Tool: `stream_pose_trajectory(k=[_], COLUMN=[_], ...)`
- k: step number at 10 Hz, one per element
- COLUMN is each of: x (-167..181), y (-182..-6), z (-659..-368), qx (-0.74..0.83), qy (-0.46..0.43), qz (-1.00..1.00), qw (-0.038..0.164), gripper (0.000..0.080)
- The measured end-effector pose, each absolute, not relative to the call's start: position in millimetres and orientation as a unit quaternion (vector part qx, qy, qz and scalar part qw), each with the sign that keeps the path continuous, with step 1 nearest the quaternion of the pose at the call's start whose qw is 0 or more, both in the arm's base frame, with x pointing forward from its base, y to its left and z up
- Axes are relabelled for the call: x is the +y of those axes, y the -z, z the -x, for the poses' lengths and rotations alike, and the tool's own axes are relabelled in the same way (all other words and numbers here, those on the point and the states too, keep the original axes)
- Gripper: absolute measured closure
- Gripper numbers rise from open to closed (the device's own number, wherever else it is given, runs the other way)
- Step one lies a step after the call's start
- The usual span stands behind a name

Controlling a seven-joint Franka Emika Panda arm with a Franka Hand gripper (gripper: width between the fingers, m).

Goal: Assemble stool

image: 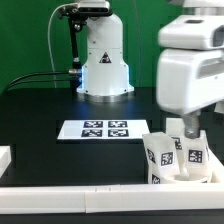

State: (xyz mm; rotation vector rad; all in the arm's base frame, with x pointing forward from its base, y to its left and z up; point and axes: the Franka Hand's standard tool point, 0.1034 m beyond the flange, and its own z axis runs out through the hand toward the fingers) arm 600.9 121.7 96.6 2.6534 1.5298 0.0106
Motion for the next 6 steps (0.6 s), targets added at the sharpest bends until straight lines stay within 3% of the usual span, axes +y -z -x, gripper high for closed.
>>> stream_pose_trajectory(k=[3,6], x=[121,111], y=[-74.2,-70.4], z=[-593,-594], qx=[0.56,0.537], qy=[0.019,0.02], qz=[-0.827,-0.842], qw=[0.051,0.051], gripper=[0.015,0.015])
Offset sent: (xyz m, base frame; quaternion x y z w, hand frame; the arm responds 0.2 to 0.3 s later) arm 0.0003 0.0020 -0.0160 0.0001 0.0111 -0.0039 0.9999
